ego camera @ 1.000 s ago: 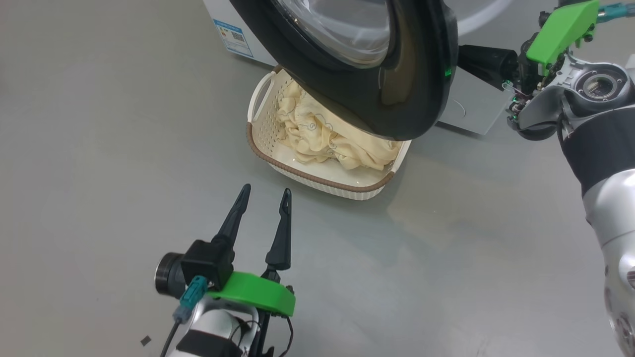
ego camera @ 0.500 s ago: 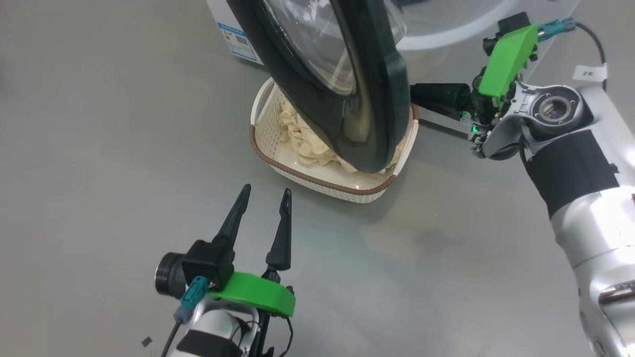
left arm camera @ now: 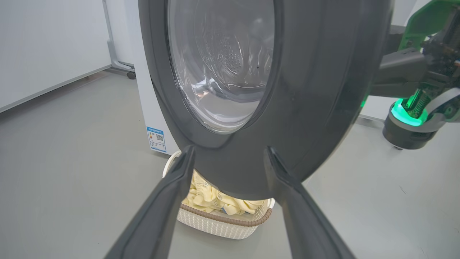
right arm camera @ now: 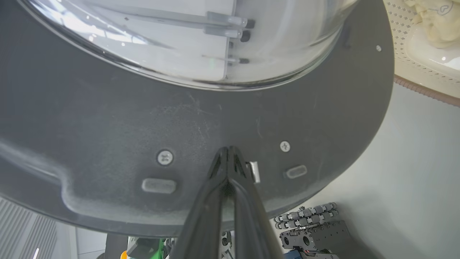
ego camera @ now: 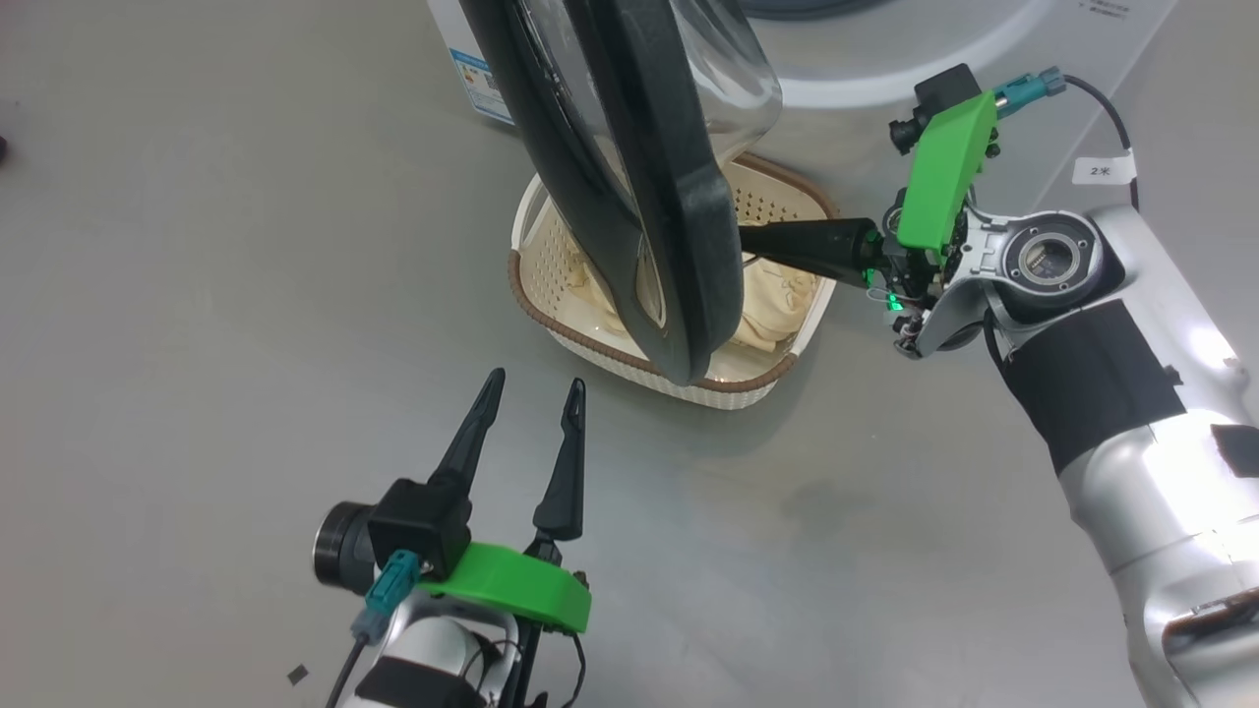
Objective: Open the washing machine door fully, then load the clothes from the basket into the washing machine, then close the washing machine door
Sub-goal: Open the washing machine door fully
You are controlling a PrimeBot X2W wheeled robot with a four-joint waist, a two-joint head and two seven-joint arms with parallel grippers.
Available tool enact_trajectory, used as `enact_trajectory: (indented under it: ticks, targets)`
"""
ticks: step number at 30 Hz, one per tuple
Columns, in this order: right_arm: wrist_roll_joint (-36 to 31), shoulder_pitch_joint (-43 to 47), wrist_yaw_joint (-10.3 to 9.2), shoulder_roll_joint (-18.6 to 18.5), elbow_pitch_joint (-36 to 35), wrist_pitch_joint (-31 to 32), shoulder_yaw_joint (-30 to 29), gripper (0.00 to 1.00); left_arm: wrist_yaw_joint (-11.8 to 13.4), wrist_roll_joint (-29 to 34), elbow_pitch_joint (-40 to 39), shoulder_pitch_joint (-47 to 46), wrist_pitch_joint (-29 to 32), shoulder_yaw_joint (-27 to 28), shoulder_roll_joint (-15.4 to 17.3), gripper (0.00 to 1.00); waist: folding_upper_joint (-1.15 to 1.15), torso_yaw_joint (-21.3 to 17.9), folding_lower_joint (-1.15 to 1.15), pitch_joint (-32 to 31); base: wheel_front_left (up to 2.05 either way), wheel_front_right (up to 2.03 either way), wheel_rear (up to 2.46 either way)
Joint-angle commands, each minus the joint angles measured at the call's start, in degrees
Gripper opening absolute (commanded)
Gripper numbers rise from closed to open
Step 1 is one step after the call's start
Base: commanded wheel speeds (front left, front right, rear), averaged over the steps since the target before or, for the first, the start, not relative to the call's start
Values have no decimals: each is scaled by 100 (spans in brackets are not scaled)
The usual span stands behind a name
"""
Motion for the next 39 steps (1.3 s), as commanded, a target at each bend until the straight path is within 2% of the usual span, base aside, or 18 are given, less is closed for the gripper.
enact_trajectory:
  ticks: [1,15,26,34,38,39]
  targets:
    - [36,87,21,180,-206,49,117,0,20,-9,-148,3,-39,152,72,100,0,13,0,-18,0,0,0]
    - [721,183,21,183,-416,-210,663,0,46,-14,-143,46,-39,122,72,100,0,55,0,-102,0,0,0]
    - [624,266,21,101,-372,-716,580,0,38,49,-92,112,-39,214,72,100,0,-104,0,-348,0,0,0]
    - [55,635,21,-316,-958,-1377,629,0,-2,173,-44,213,-39,403,72,100,0,-388,0,-674,0,0,0]
    - [-629,1048,21,-758,-1625,-2137,856,0,-43,287,-66,288,-39,540,72,100,0,-557,0,-899,0,0,0]
    - [-869,1300,21,-939,-1864,-2625,901,0,-55,329,-77,344,-39,612,72,100,0,-645,0,-1012,0,0,0]
